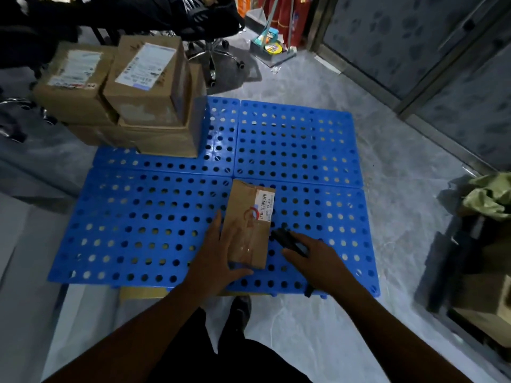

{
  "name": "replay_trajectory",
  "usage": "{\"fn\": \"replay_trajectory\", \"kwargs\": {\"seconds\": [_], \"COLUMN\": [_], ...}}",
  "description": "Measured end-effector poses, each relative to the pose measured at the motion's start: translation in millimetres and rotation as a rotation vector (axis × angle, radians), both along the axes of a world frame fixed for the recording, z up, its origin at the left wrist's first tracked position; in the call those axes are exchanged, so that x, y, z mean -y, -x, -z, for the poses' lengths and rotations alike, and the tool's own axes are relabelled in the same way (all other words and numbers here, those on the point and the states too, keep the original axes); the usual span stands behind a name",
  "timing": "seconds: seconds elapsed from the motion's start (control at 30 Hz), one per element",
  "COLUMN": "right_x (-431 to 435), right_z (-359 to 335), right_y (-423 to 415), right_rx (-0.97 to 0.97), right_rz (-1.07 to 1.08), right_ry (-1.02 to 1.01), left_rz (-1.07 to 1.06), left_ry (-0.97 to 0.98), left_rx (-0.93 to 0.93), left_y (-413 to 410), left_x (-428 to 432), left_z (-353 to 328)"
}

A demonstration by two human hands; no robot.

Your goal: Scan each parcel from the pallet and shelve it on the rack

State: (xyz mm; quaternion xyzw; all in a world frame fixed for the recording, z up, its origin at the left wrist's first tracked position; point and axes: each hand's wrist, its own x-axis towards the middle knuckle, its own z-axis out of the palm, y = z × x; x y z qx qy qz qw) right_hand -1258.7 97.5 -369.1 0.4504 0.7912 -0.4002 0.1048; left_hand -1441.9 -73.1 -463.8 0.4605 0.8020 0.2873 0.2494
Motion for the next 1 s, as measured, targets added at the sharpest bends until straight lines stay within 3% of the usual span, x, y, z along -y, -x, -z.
{"fn": "replay_trajectory", "kwargs": {"seconds": [0.1,0.23,0.5,0.8,0.9,1.0], "right_x": [-22,-37,-32,-30,-31,-22], "right_z": [-18,-35,-38,-33,-23,-10], "right_y": [-1,0,2,3,1,7], "right_rx": [0.078,0.23,0.357,0.373,0.347,0.201], "right_rz": [-0.138,-0.321,-0.389,-0.409,-0.37,-0.223], "right_ry": [-0.097,-0.231,-0.355,-0.367,-0.245,-0.135], "left_rz": [0.007,-0.042,-0.04,-0.031,-0.022,-0.045], "left_ry": [0.078,0.069,0.038,0.027,0.046,0.024], "left_rx": [-0.074,-0.019,0.038,0.079,0.073,0.107], "left_y": [-2,-4,-4,-3,-2,1], "left_x": [-6,-7,-8,-8,-7,5], "left_z": [-2,-4,-3,1,3,7]}}
